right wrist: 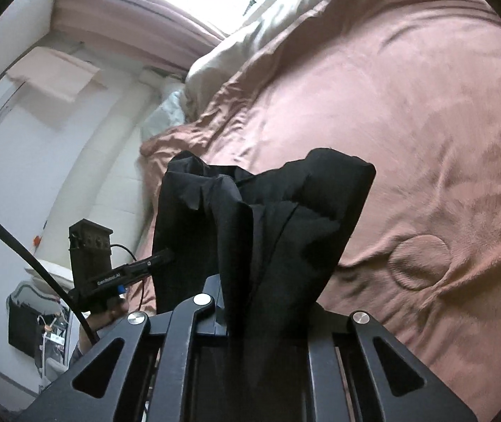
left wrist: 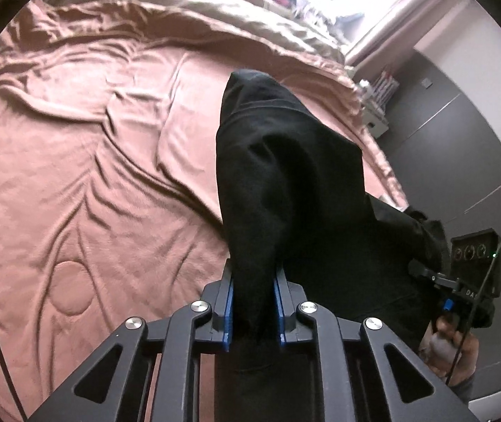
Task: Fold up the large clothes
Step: 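Lift the black bundle with both tools and carry it toward the headboard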
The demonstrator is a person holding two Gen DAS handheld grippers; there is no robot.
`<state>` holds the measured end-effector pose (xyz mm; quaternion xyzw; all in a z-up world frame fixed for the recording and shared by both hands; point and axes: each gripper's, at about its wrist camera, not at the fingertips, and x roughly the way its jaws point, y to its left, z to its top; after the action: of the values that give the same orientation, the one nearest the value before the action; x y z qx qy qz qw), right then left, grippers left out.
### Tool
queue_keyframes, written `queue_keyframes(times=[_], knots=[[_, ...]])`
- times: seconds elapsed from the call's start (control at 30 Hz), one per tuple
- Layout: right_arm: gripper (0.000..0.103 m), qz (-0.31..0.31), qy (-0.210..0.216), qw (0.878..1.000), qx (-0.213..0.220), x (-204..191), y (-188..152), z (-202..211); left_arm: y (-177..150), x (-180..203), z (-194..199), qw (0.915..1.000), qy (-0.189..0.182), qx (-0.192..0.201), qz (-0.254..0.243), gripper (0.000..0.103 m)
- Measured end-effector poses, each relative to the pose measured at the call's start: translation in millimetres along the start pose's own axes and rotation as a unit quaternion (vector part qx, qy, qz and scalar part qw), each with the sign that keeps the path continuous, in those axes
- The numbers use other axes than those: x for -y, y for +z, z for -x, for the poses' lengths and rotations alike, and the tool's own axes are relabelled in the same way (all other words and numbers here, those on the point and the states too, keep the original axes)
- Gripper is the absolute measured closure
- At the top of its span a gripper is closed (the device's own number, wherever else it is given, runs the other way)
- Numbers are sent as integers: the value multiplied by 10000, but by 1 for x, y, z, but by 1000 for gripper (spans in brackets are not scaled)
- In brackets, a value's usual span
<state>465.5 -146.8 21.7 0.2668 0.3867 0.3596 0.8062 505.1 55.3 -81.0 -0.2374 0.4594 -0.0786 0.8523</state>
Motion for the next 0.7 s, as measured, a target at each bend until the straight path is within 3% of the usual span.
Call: queue_keyframes(times=[0.37, 0.7], knots=[[95, 611, 311, 9968, 408, -77, -32, 30, -9, 25, 109, 9950, -366, 914, -158, 87], [95, 1227, 649, 9893, 437, -148, -52, 24, -22, 11, 216, 9855, -279, 1668, -166, 88]])
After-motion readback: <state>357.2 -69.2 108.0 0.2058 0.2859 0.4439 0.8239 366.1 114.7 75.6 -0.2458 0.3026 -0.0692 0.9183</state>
